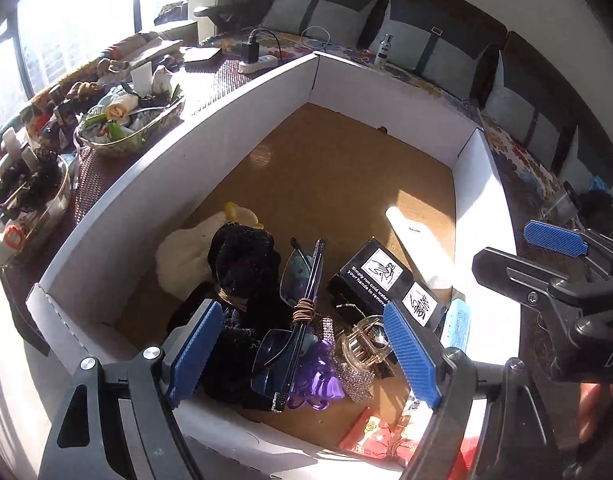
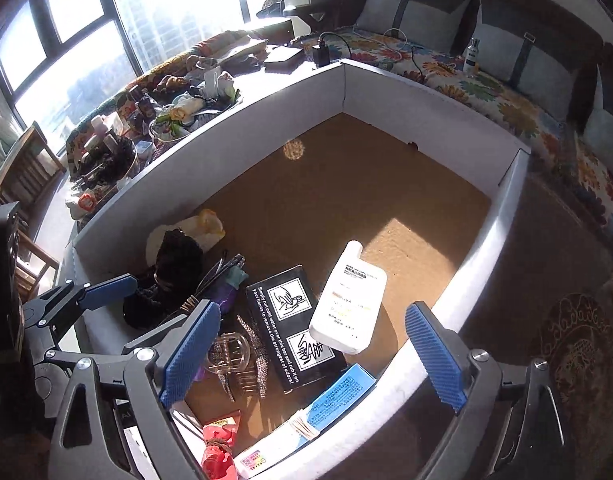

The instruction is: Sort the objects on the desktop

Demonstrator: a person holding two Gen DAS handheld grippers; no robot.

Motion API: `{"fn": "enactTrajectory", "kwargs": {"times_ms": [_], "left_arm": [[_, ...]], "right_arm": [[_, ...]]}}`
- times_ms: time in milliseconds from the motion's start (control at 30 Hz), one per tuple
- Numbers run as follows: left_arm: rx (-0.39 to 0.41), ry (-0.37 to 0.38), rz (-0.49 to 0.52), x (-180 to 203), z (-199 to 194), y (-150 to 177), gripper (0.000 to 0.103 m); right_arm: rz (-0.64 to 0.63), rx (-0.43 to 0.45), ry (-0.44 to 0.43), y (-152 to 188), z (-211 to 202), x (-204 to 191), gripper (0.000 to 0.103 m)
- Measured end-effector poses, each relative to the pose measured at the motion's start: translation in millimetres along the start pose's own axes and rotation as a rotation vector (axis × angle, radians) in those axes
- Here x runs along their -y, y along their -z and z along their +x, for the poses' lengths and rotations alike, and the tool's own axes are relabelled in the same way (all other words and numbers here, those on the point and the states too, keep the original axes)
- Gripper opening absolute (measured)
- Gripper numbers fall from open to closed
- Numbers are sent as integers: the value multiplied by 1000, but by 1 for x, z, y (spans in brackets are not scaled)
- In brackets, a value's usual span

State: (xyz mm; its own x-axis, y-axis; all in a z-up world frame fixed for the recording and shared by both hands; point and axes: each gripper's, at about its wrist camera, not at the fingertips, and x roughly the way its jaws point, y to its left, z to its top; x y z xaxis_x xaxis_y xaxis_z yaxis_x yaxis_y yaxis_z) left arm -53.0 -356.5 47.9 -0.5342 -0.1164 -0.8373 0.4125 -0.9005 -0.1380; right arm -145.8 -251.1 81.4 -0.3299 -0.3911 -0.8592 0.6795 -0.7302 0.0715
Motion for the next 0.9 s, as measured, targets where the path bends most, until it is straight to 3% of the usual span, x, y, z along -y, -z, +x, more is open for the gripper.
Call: {"fn": "enactTrajectory", "kwargs": {"times_ms": [133,233,333,433,533,667,767,900], "left_arm": [[85,-94,-33,4,-30,1,82],[97,-126,-41,9,-46,-1,87],[105,-227,-20,18,-60,-1,95],[132,-229,-75,17,-75,2,95],[111,-208,-151,13,-82,4,95],[23,-146,-64,16,-69,-2,95],[33,-212,-88,11,-68,0,95],[49,-206,-97,4,-72,2,95]], "right_arm": [[13,2,41,4,-28,5,100],[52,11,54,10,-45,13,100],[99,47,48,15,-62,22,103],[136,67,49,18,-72,29,103],[168,19,73,16,-71,35,103],[179,-43,-51,15,-64,35,103],[178,-64,-28,14,-61,30,103],[114,-64,9,14,-59,17,103]]}}
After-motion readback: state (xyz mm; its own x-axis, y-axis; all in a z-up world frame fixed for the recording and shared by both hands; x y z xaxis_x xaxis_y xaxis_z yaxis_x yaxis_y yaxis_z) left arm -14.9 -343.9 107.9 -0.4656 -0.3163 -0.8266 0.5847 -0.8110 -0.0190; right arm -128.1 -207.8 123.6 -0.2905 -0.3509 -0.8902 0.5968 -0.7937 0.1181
